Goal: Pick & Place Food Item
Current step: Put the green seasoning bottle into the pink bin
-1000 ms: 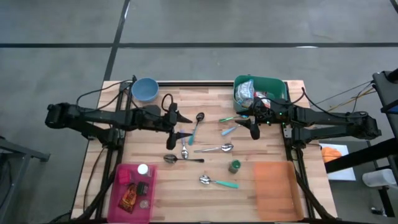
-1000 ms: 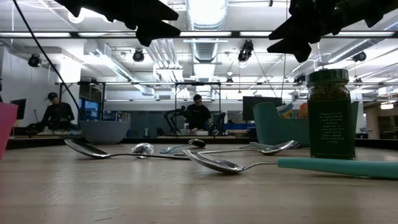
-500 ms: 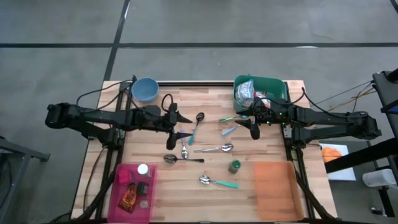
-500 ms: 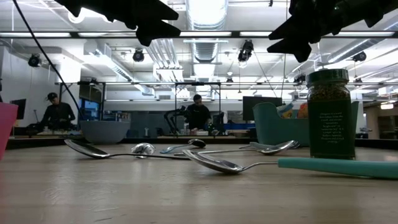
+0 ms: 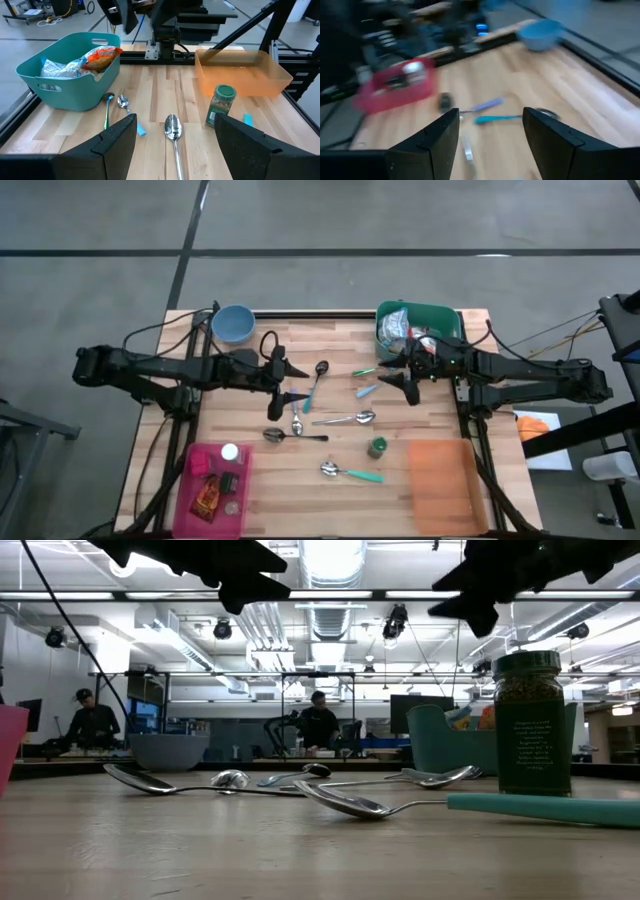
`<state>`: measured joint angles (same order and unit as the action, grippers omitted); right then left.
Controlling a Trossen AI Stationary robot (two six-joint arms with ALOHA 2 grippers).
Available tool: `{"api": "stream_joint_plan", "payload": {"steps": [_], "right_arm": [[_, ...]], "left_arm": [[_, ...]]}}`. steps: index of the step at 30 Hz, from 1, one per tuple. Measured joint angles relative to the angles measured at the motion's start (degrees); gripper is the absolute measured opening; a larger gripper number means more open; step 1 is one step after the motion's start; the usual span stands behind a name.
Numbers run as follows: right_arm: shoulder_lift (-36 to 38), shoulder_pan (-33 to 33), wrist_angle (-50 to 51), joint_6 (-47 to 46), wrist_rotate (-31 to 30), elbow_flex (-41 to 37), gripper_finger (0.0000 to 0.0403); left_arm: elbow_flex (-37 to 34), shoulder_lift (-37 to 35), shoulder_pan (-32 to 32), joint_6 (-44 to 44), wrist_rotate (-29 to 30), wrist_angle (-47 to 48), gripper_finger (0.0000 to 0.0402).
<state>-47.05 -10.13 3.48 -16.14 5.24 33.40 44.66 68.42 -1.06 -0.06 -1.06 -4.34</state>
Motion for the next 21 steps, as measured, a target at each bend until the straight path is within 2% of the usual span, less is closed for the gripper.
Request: {"api": "stream_joint_plan", "payload": {"steps": [3,5,8,12,14,17,21], "right_arm": [[-0.04,3.18,-2.79,4.62,5.12,1.82,0.0214],[-0.04,7.16,-4.07,8.61,2.55,3.83,0.0214],[-0.76,14.54,-1.42,12.72,-10.57,7.76,0.0214],[-4.20,26.21,8.47,13.12,-27.02,15.24,0.0214],[-7.41,31.93,15.81,10.20,-32.29,19.72,0.0214],[-13.84,37.73,27.61,0.71,-38.31,27.69,0.0214],[-23.58,41.04,43.30,-12.89,-40.80,38.08,0.0214]], "left_arm": [[0.00,0.00,0.00,-0.02,0.02,0.00,0.0269],[0.00,0.00,0.00,-0.02,0.00,0.00,0.0269],[0.00,0.00,0.00,-0.02,0.00,0.07,0.0269],[0.00,0.00,0.00,-0.02,0.02,0.12,0.0269],[0.00,0.01,0.00,-0.02,0.02,0.13,0.0269],[0.00,0.02,0.00,-0.02,0.00,0.16,0.0269],[0.00,0.02,0.00,-0.02,0.02,0.37,0.0269]]}}
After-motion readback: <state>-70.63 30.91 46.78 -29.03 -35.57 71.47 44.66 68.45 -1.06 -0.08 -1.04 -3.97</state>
